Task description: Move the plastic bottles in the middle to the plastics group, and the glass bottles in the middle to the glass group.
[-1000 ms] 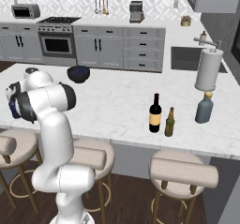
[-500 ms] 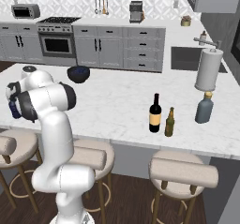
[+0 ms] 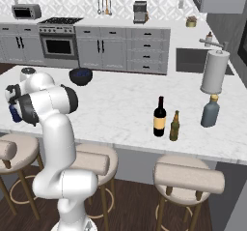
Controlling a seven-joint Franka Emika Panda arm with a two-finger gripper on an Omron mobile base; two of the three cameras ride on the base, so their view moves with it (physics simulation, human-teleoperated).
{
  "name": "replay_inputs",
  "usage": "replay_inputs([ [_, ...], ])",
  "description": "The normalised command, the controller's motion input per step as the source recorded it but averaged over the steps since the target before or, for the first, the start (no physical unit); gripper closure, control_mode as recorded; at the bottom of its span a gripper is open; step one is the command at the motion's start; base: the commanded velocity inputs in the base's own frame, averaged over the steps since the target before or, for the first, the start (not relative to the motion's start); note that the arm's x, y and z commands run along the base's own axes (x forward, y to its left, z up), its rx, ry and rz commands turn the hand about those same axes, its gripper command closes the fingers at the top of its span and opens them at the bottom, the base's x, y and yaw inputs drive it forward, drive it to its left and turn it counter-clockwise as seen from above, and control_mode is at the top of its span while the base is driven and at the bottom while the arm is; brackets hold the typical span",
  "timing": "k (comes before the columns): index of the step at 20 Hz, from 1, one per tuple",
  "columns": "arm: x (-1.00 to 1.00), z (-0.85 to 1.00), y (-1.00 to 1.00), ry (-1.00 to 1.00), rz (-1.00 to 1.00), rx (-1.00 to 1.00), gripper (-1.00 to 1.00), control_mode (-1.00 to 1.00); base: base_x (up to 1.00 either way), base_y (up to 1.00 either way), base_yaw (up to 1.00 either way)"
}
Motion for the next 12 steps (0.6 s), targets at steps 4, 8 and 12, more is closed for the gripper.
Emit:
replay_inputs([
  [4,0.02,0.00,0.00,0.00,0.00,-0.01,1.00,-1.00,0.00,0.00,0.00],
  [8,0.00,0.00,0.00,0.00,0.00,-0.02,1.00,-1.00,0.00,0.00,0.00],
  [12,0.00,0.00,0.00,0.00,0.00,0.00,1.00,-1.00,0.00,0.00,0.00],
])
